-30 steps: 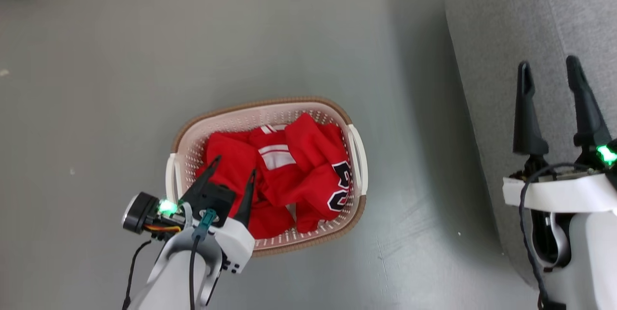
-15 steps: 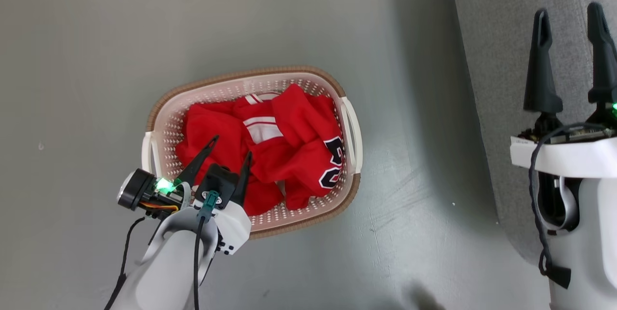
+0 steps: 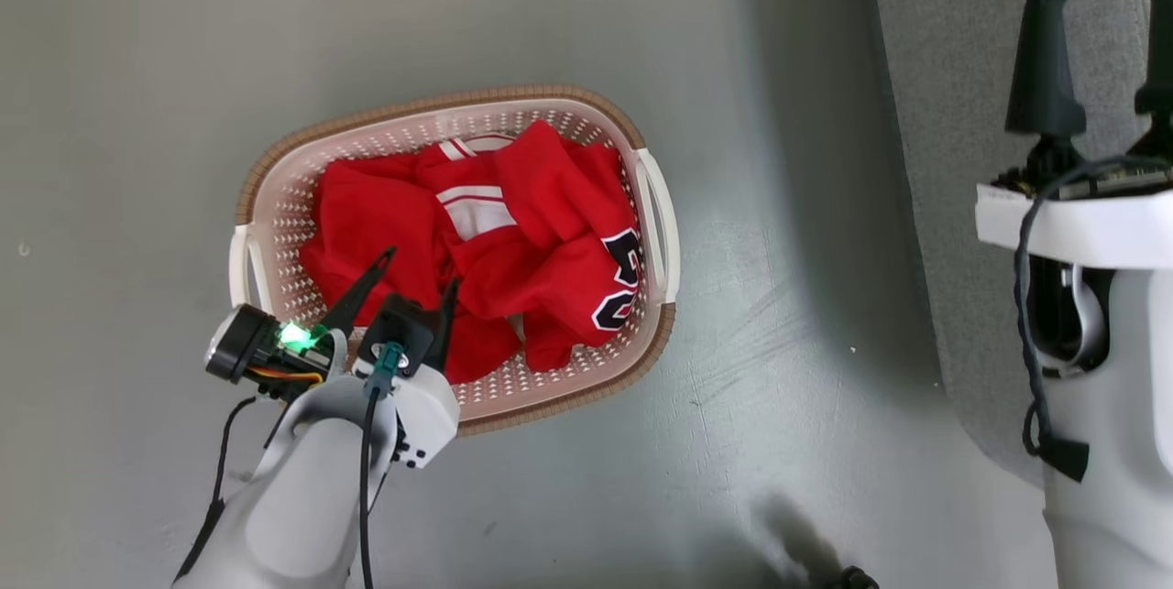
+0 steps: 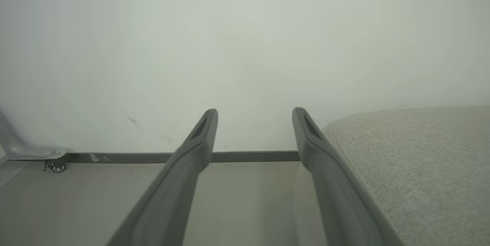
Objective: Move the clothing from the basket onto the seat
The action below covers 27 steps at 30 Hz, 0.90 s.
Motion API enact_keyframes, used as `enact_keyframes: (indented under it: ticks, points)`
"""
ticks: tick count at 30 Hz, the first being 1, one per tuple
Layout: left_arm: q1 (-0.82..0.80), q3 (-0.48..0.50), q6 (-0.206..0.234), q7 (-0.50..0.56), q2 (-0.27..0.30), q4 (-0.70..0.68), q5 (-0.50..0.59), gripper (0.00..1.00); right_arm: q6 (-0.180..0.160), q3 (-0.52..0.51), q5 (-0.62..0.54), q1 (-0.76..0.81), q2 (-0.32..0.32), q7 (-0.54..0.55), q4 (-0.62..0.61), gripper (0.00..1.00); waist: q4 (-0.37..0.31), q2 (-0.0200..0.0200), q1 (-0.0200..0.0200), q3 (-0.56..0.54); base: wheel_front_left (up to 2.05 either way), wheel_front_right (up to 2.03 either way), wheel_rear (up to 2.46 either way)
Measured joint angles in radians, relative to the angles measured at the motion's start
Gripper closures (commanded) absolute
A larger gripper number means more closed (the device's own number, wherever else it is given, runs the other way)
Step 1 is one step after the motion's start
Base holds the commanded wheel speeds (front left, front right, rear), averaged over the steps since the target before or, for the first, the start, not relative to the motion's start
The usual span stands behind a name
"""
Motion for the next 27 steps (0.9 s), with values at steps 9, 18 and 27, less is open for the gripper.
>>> enact_keyframes:
  ticks: [9,18,27]
  points:
    - [-0.035,0.002,0.001,0.002,0.003,0.072,0.002,0.0,0.0,0.02,0.008,-0.068,-0.003,-0.002,0.027,0.0,-0.013,0.0,0.0,0.037,0.0,0.0,0.0]
    - [-0.051,0.008,0.002,0.014,0.001,0.124,-0.001,0.0,0.0,0.073,0.017,-0.1,-0.004,-0.002,0.049,0.0,-0.022,0.0,0.0,0.051,0.0,0.0,0.0]
    - [-0.065,0.008,0.0,0.015,-0.004,0.161,-0.002,0.0,0.0,0.148,0.041,-0.152,-0.006,-0.002,0.042,0.0,-0.032,0.0,0.0,0.057,0.0,0.0,0.0]
